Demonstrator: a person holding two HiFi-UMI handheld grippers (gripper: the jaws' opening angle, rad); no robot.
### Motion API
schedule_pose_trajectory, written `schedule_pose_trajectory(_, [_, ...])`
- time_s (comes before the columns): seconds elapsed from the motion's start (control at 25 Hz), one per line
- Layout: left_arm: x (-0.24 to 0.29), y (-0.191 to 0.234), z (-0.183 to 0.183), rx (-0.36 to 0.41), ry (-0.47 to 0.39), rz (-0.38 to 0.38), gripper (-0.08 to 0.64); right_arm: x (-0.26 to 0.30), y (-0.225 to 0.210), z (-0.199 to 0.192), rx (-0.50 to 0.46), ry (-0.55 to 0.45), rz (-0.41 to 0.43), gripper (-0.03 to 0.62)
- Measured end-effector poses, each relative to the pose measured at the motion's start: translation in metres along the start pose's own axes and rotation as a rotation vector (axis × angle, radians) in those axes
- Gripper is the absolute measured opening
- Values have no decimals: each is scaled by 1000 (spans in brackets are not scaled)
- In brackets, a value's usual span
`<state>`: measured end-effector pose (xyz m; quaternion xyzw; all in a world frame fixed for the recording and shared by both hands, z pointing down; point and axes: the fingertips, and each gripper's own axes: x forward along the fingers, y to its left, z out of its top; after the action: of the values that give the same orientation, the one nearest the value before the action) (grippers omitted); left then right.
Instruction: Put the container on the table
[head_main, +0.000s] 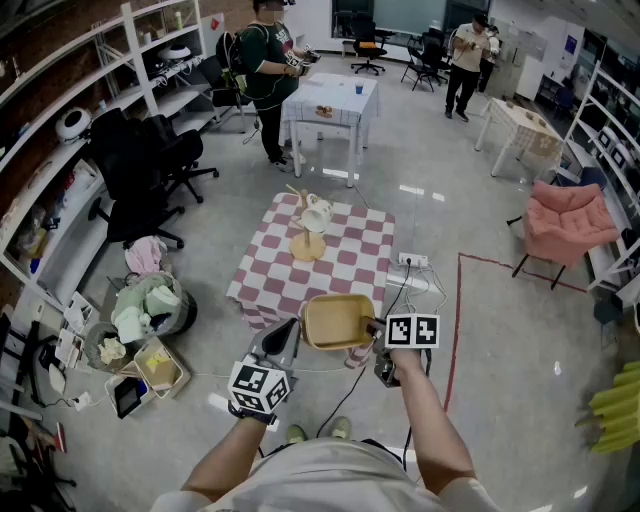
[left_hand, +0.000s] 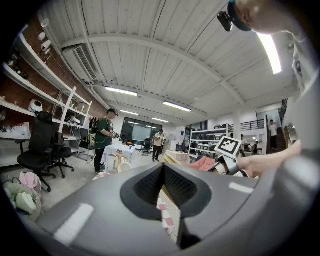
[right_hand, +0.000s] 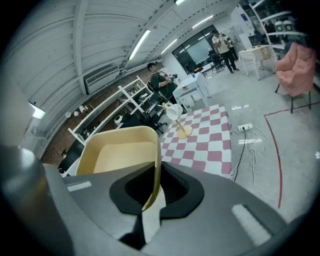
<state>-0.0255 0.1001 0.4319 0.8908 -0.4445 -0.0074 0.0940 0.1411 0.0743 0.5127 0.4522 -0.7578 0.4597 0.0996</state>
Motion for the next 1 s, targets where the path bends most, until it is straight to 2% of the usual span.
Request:
schedule_pose_trajectory(0.52, [11,-7,1,12,-10,20,6,5,-5,9,-24,12,15,25])
schedule_pose_trajectory(1.0, [18,-15,0,25,-3,27,6,6,-15,11,0,-1,32,25])
